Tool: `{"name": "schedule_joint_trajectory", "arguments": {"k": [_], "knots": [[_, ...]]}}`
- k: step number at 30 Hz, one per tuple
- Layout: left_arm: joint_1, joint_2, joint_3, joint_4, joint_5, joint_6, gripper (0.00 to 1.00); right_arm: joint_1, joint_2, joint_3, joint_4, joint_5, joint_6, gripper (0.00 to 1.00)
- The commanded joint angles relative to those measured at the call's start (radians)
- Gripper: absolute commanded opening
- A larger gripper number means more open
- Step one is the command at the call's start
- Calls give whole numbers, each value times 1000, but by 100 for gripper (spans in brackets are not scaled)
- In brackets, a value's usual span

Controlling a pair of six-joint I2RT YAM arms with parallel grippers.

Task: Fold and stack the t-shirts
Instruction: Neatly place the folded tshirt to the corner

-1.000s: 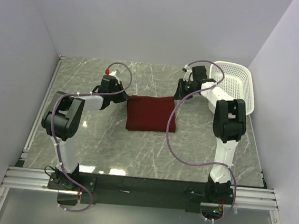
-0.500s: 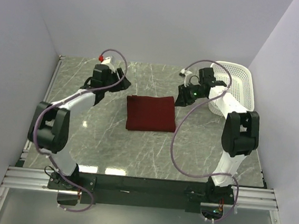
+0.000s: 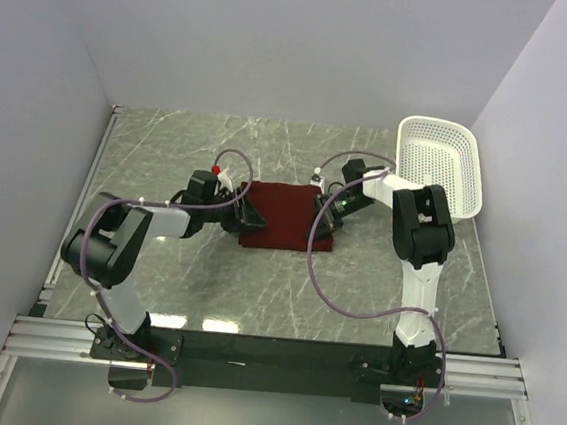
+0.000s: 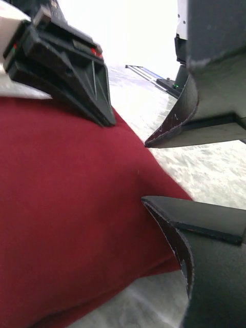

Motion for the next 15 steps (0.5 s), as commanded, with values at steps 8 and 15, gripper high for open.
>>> {"name": "schedule_joint_trajectory", "arguments": {"k": [8,15], "knots": [[1,89,4,37,-8,-14,47,-40,-31,-136,29,183,153,17],[16,51,56,-34,-106,38,48,-72,-115,-68,-102,166,5,19]]}}
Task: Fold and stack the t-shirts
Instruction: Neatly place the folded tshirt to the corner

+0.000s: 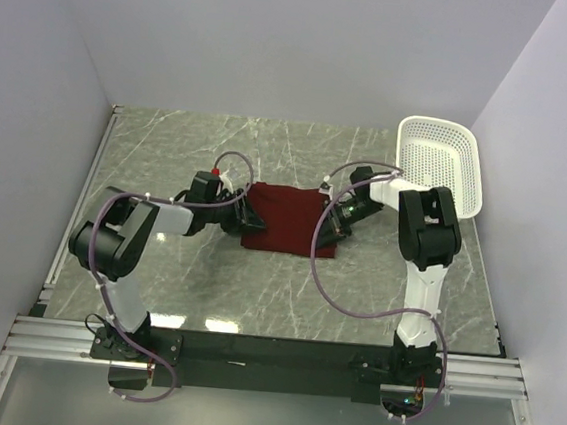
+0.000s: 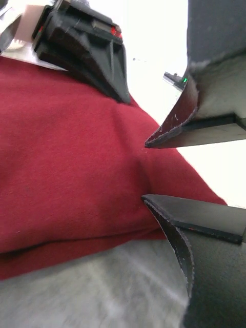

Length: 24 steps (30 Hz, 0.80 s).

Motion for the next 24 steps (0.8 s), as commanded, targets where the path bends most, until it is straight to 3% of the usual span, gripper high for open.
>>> {"name": "schedule_joint_trajectory", "arguments": {"k": [1,2,5,8,10,12,13,15,24], "knots": [[17,-86,57,-51,-114,97,48,-32,-118,64,-131,111,-169,19],[17,-117,66,-65,-137,121,51,-32,-185,76,-165,109,-262,20],[17,-248,91,-157,-276,214,59,-33,-372,55,-188,132,-322,27],[17,-323,97,-246,-373,279,70,-33,-567,-36,-63,234,-262,33],[17,-323,99,-286,-373,306,71,-32,-662,-133,85,320,-209,36],[15,-303,91,-315,-354,294,71,-33,-796,-216,256,469,-133,50],[17,-273,86,-321,-347,288,71,-35,-840,-299,309,518,-85,70],[17,-242,74,-315,-308,267,71,-44,-929,-361,385,551,-66,81],[-12,-47,129,-295,-168,236,69,-153,-992,-430,357,373,-56,83]]}}
